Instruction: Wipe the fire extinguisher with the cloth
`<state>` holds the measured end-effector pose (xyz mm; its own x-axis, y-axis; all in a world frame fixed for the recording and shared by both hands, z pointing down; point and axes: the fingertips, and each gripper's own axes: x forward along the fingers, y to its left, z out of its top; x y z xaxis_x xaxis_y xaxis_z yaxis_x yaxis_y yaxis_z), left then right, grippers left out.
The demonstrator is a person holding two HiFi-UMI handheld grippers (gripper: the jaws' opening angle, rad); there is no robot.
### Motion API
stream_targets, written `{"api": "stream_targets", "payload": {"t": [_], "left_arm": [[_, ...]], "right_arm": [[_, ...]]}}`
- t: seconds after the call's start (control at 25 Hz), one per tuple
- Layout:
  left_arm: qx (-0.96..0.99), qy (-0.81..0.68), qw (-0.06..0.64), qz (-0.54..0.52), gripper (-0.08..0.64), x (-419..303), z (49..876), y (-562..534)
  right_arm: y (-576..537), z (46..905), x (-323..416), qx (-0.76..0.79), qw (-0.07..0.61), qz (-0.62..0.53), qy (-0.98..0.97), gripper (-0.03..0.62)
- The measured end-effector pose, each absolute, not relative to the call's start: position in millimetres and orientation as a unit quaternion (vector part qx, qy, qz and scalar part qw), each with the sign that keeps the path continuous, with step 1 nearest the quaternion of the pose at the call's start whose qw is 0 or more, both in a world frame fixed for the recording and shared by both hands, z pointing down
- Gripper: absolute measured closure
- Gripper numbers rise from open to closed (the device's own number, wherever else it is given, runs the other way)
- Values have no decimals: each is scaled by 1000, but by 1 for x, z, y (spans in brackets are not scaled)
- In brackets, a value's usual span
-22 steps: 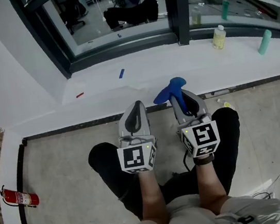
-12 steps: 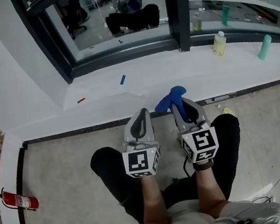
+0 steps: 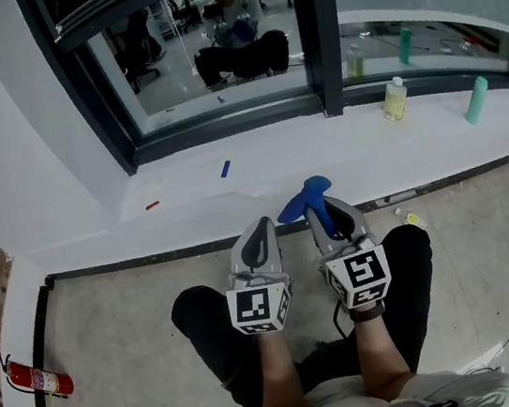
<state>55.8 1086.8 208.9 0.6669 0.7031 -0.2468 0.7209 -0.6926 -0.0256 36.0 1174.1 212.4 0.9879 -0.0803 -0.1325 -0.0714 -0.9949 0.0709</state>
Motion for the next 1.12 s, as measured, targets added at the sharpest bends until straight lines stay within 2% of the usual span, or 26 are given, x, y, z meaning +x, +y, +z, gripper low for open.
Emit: {"api": "stream_targets", "payload": {"t": [0.68, 1.12], "left_arm": [[914, 384, 1, -129, 560, 45, 181, 1074], [952, 275, -1, -133, 560, 85, 177, 996]], "right_arm": [[1169, 193, 34, 995, 18, -74, -62, 517], [1092, 183, 95, 981, 30, -78, -174, 515]]}}
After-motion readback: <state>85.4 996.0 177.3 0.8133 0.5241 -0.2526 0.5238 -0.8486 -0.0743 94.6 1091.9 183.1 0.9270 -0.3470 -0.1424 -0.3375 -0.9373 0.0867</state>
